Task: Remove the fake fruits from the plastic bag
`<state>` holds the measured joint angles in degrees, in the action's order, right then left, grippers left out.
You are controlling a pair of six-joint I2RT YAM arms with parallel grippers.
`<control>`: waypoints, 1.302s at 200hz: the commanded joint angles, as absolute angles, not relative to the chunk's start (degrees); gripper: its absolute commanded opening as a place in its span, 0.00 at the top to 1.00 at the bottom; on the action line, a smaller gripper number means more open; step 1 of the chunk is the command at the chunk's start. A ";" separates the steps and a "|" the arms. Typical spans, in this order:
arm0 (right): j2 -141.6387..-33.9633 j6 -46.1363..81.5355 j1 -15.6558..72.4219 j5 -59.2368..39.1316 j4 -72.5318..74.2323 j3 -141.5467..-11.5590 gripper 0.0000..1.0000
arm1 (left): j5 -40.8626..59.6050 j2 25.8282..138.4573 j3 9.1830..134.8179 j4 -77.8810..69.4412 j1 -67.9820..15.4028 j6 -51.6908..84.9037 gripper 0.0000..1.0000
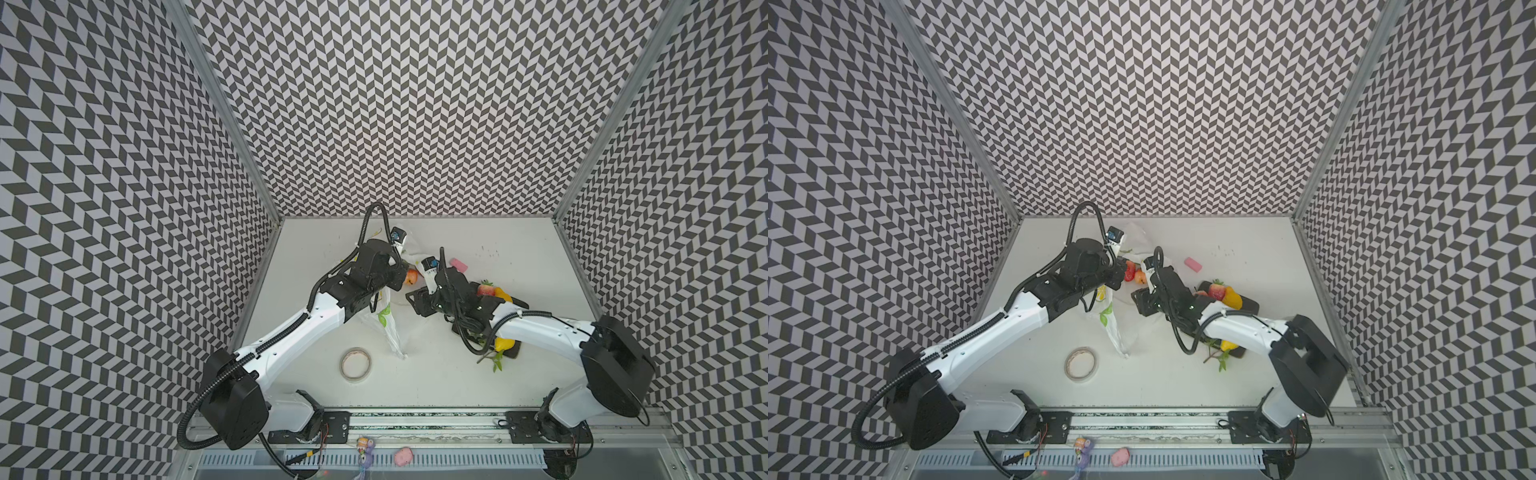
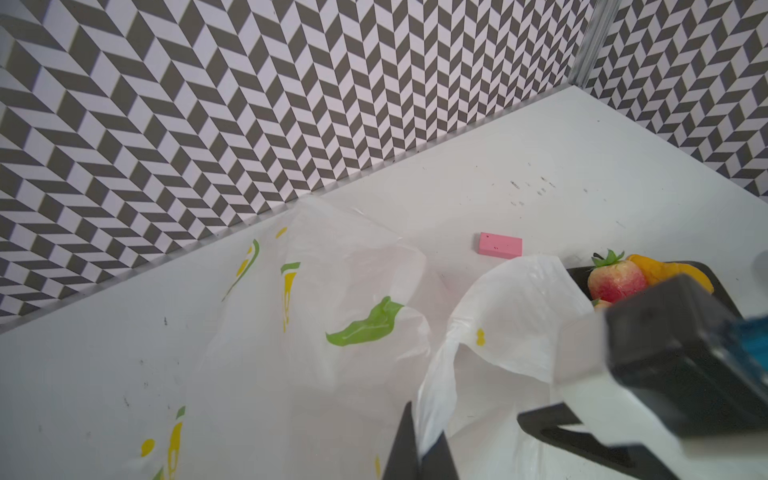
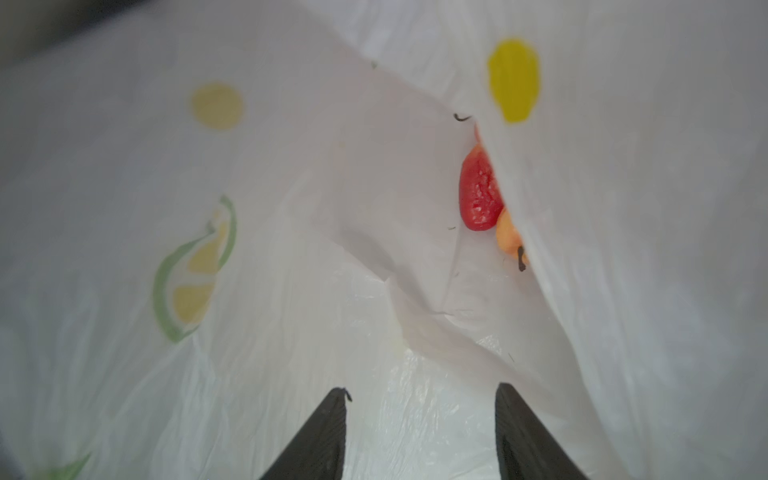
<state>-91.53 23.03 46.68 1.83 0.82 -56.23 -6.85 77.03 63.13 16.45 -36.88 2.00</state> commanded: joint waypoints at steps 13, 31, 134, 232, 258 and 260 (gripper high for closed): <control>-98.35 32.66 45.73 9.61 3.78 -61.10 0.39 | -4.33 74.58 61.81 12.47 -36.34 4.25 1.00; -102.76 35.11 44.88 10.38 3.48 -64.48 0.37 | -3.75 74.48 61.27 12.13 -36.34 4.48 1.00; -115.01 45.09 40.46 11.50 4.12 -73.61 0.25 | -1.70 75.91 59.49 13.40 -36.52 3.78 0.95; -118.45 49.46 38.28 7.14 8.39 -74.89 0.24 | -1.03 70.22 64.56 9.44 -27.73 14.84 0.17; -119.08 49.79 38.06 6.31 9.36 -75.11 0.24 | 1.07 75.82 65.71 11.35 -18.38 23.48 0.13; -119.09 49.78 38.06 6.28 9.39 -75.07 0.24 | 1.19 76.46 65.80 11.45 -17.89 23.98 0.12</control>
